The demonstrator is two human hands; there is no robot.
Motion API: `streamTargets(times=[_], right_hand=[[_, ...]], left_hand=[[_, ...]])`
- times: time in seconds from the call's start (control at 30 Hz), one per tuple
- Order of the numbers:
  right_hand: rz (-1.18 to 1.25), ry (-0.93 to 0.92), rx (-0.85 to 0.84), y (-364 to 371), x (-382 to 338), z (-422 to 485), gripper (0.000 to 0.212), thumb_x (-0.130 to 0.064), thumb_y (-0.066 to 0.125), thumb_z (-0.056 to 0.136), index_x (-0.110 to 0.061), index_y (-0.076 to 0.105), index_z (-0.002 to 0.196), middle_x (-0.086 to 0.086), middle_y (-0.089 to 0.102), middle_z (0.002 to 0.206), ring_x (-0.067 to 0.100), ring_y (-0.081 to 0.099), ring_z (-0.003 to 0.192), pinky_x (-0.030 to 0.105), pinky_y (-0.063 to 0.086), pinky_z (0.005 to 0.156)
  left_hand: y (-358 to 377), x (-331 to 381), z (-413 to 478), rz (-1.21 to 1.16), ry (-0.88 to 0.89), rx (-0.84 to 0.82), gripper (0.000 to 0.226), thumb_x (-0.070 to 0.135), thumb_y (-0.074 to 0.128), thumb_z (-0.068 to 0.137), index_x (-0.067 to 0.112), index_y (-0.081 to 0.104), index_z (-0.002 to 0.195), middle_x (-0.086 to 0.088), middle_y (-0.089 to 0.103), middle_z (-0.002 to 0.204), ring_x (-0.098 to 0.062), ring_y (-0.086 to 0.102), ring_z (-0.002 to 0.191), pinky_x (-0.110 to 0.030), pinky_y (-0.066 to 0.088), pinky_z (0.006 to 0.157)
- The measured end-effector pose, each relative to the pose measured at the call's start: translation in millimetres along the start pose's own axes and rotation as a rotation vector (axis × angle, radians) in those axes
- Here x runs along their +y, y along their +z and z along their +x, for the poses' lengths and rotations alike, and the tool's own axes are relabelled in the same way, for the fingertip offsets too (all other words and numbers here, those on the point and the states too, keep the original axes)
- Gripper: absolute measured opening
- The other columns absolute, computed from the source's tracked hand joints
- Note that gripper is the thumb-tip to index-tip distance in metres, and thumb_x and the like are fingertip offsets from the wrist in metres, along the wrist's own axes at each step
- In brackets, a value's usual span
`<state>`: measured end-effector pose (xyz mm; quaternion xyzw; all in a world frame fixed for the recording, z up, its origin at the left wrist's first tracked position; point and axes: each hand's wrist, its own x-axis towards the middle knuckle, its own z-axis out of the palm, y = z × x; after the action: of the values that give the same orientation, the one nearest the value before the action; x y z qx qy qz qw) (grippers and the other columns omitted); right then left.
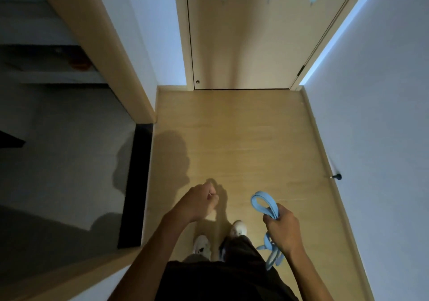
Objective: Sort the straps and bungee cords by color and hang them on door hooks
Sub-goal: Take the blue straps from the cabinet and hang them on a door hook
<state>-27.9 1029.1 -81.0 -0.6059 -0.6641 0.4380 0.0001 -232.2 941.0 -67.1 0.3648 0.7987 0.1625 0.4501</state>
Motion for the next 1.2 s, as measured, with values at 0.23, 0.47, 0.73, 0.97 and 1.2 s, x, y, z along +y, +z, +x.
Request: streamTargets(times=[0.23,0.47,0.73,0.97,1.2], right_hand=[[-0.006,0.004,-0.023,-31,-43,103,0.022,-0.002,0.052,0.08,-0.017,0.046,0.065,0.0,0.05,0.058,0.015,0.044,0.052,0.027,0.035,0.051],[-0.046,-0.157,-0.093,-84,-126,226,0.022,-0.006,0.052,0.082,-0.021,0.046,0.067,-0.004,0.05,0.057,0.011,0.046,0.051,0.023,0.033,0.048],[-0.088,-0.242,-0.129,-108,-197,323,0.012,-0.008,0.052,0.082,-0.019,0.053,0.077,-0.003,0.053,0.062,0.009,0.047,0.053,0.021,0.035,0.051],[-0.118,-0.104,-0.102,-107,-227,395,0.023,-0.009,0.055,0.082,-0.024,0.045,0.068,-0.006,0.049,0.061,0.004,0.044,0.053,0.017,0.033,0.051],[-0.12,-0.061,-0.027,-132,-306,473,0.018,-0.011,0.056,0.082,-0.015,0.046,0.068,-0.001,0.05,0.062,0.014,0.047,0.058,0.025,0.033,0.053]], left_hand=[[-33,41,86,0.033,-0.025,-0.074,0.029,0.03,0.046,0.095,0.013,0.055,0.117,-0.006,0.06,0.118,-0.021,0.056,0.107,-0.027,0.042,0.085],[-71,83,164,-0.034,-0.146,-0.025,0.024,0.029,0.047,0.091,0.017,0.058,0.109,0.003,0.059,0.099,-0.011,0.053,0.088,-0.02,0.04,0.074],[-131,128,248,-0.046,-0.158,0.027,0.007,0.031,0.049,0.091,0.026,0.053,0.092,0.002,0.061,0.1,-0.012,0.052,0.086,-0.021,0.038,0.075],[-206,168,354,-0.025,-0.056,0.016,0.02,0.033,0.046,0.093,0.021,0.056,0.104,0.003,0.059,0.105,-0.012,0.053,0.09,-0.024,0.041,0.077],[-286,215,441,-0.046,0.068,0.045,0.02,0.032,0.048,0.091,0.019,0.058,0.103,0.002,0.061,0.1,-0.016,0.057,0.092,-0.031,0.047,0.082]])
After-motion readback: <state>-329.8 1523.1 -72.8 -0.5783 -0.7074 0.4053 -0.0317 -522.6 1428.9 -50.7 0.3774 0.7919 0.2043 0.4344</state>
